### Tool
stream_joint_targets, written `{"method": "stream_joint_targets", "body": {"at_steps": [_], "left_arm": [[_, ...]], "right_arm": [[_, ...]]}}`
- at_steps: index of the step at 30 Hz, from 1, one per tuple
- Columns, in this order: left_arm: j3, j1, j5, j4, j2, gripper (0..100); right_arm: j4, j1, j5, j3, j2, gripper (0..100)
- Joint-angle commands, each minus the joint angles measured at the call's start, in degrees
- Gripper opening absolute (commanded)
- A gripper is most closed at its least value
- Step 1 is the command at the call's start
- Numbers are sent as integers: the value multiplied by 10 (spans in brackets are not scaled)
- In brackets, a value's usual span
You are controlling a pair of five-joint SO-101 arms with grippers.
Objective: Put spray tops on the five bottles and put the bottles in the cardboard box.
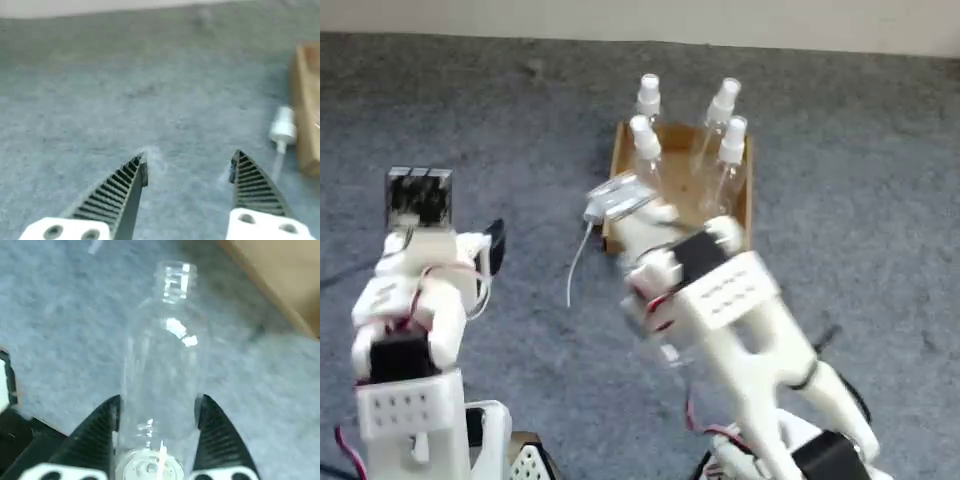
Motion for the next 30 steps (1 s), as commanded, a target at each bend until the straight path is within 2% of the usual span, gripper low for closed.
{"method": "stream_joint_targets", "body": {"at_steps": [1,6,8,12,15,19,25,30], "left_arm": [[-194,67,-15,78,200,220],[-361,126,-77,141,406,223],[-415,141,-88,144,480,224],[-497,150,-92,143,611,224],[-546,146,-91,143,692,224],[-607,148,-94,143,778,224],[-655,168,-95,139,857,225],[-654,175,-95,84,897,225]], "right_arm": [[27,204,112,-86,-40,5],[-12,440,236,-69,-21,5],[-58,495,270,-30,-7,5],[-179,560,308,66,38,5],[-267,585,307,120,73,5],[-333,586,308,160,106,5],[-378,564,305,170,132,5],[-378,546,305,170,150,5]]}}
